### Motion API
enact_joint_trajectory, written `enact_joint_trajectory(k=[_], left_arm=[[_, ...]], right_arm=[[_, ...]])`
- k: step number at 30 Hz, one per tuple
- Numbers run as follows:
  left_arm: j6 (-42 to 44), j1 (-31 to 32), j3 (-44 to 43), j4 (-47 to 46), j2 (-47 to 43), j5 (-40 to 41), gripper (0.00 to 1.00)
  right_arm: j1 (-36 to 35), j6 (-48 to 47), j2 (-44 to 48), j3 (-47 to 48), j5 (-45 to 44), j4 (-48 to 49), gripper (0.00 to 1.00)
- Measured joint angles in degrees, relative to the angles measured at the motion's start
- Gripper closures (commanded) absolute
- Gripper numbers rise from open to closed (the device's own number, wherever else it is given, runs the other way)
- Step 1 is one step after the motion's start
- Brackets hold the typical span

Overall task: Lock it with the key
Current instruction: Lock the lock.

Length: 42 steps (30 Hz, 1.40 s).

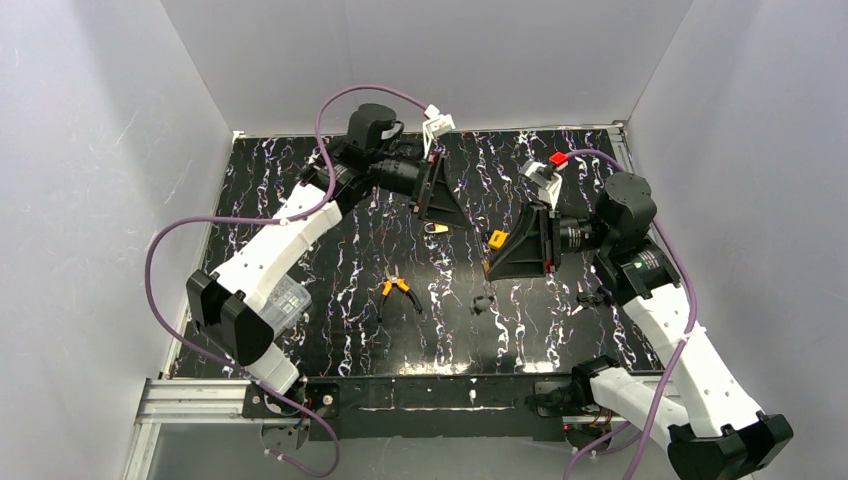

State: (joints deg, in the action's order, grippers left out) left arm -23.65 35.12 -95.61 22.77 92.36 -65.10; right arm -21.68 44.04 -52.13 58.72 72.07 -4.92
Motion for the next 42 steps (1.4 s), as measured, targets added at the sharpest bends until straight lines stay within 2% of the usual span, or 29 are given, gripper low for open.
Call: enact_joint_trajectory(k=[4, 9, 13, 21, 28, 38, 40, 42], left_arm=[[-10.19, -0.09, 4.92, -15.87, -4.02, -6.35, 0.32], [-20.73, -0.07, 7.14, -33.03, -7.36, -11.27, 0.32], [-24.75, -0.05, 7.41, -39.22, -8.22, -13.13, 0.33], [-24.75, -0.03, 7.41, -38.86, -8.24, -13.87, 0.41], [-23.35, -0.02, 7.39, -36.67, -8.26, -13.92, 0.63], [-16.37, 0.32, 6.86, -25.87, -8.74, -13.72, 0.76], [-15.59, 0.32, 6.84, -24.67, -8.98, -13.58, 0.8], [-14.75, 0.32, 6.83, -23.35, -9.27, -13.45, 0.88]], right_arm=[[-1.26, 2.5, -0.5, 1.8, 2.25, 2.79, 0.99], [-2.65, 4.93, -1.82, 2.74, 3.25, 6.45, 0.99], [-4.09, 7.41, -3.58, 2.9, 3.18, 9.39, 0.99], [-7.67, 9.11, -6.03, 5.52, 2.82, 11.66, 0.99], [-8.08, 9.06, -6.4, 5.73, 1.99, 11.89, 0.99], [-8.08, 6.71, -7.39, 6.63, -0.14, 8.19, 0.99], [-8.08, 6.51, -7.45, 6.74, -0.34, 7.8, 0.99], [-8.08, 6.16, -7.51, 6.78, -0.54, 7.54, 0.99]])
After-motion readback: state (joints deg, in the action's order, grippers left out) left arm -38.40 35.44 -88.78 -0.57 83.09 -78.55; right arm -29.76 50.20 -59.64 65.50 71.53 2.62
